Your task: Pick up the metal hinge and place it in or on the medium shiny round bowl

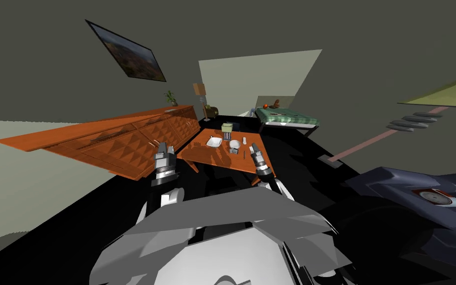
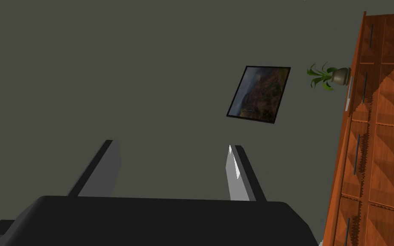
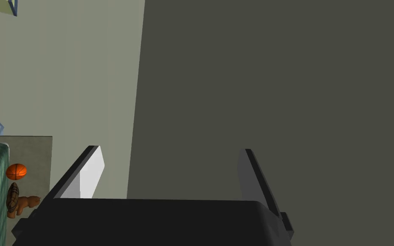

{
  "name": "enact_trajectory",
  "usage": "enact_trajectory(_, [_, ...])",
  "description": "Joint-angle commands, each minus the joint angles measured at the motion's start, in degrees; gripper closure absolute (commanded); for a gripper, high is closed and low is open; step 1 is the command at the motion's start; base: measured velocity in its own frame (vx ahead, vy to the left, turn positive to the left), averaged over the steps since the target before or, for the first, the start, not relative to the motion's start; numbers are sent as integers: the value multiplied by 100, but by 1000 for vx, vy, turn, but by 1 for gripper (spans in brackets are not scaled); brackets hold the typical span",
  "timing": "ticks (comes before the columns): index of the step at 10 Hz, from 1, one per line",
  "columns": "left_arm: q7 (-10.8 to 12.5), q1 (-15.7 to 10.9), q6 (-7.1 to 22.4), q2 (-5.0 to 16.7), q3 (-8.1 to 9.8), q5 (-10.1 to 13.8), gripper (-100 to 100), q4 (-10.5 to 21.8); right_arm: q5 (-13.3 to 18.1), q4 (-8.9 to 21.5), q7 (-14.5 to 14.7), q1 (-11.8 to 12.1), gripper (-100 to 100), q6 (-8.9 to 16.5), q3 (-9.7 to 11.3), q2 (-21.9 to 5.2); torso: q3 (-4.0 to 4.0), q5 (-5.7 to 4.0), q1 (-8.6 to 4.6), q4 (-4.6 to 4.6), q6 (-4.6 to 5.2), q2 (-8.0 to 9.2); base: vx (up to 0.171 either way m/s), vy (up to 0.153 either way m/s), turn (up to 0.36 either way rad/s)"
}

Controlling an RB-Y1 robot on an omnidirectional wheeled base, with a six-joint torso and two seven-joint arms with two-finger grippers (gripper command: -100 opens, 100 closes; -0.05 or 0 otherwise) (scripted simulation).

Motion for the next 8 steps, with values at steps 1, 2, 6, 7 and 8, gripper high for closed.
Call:
enact_trajectory(1, [0, 0, 0, 0, 0, 0, 0, 0, 39, 221, -29, -1, -100, -8, 14, -111, 0, 0, 0, 0, 0, 0, -33, 18, 65])
enact_trajectory(2, [0, 1, 0, 0, 0, 0, 0, 0, 139, 420, -62, 11, -100, -25, 80, -324, 0, 0, -1, 0, 2, 0, -40, 26, 147])
enact_trajectory(6, [0, 0, 0, 0, 0, 0, 0, 0, 243, 897, -89, 16, -100, -44, 154, -545, -4, 0, 1, -1, 0, -7, -20, 21, 71])
enact_trajectory(7, [0, 1, 0, 0, 0, 0, 0, 0, 351, 1127, -110, 16, -100, -65, 237, -772, -3, 1, 0, -1, 2, -7, -34, 30, 156])
enact_trajectory(8, [0, 0, 0, 0, 0, 0, 0, 0, 351, 1261, -110, 16, -100, -65, 237, -772, -1, 1, 2, 0, 0, -2, -30, 30, 81])
